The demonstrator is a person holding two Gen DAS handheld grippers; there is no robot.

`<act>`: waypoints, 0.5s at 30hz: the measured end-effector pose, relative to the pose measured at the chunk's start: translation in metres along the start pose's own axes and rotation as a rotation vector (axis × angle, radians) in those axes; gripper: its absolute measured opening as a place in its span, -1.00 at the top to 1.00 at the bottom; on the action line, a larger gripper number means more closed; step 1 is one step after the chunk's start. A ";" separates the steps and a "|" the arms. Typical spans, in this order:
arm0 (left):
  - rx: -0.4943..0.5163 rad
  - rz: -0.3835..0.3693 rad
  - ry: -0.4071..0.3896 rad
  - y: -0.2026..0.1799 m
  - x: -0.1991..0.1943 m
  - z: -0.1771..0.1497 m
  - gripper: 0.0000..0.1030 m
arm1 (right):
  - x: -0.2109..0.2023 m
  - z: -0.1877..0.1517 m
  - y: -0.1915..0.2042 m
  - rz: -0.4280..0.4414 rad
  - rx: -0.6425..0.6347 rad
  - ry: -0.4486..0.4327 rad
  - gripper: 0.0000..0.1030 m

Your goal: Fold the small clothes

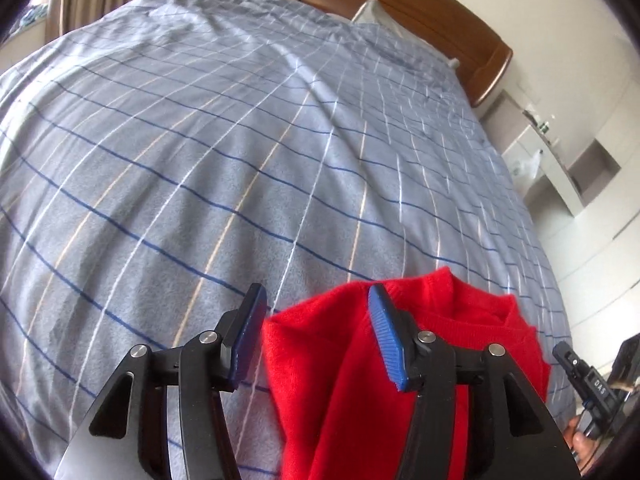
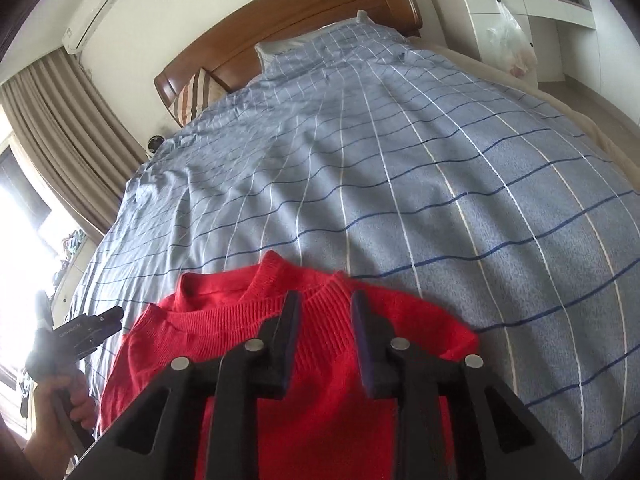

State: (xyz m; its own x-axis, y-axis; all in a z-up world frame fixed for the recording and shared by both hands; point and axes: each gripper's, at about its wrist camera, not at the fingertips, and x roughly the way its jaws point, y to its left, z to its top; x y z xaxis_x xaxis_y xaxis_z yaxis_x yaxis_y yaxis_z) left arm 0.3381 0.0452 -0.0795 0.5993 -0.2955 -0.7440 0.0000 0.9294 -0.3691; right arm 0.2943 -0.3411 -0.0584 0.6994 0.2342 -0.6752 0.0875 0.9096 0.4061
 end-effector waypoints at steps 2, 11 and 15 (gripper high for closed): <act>0.068 -0.036 -0.022 -0.007 -0.024 -0.014 -0.18 | -0.017 -0.010 0.013 0.032 -0.085 0.008 0.45; 0.370 -0.065 0.161 -0.028 -0.041 -0.120 -0.10 | -0.039 -0.115 0.009 -0.050 -0.296 0.267 0.07; 0.341 -0.127 0.085 -0.033 -0.068 -0.079 -0.31 | -0.099 -0.126 -0.007 -0.046 -0.258 0.124 -0.06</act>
State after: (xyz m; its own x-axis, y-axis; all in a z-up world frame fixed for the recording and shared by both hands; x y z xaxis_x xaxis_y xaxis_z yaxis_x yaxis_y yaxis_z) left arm 0.2337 0.0172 -0.0605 0.5087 -0.4171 -0.7531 0.3449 0.9003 -0.2656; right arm 0.1350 -0.3277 -0.0715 0.6057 0.2163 -0.7657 -0.0774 0.9738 0.2139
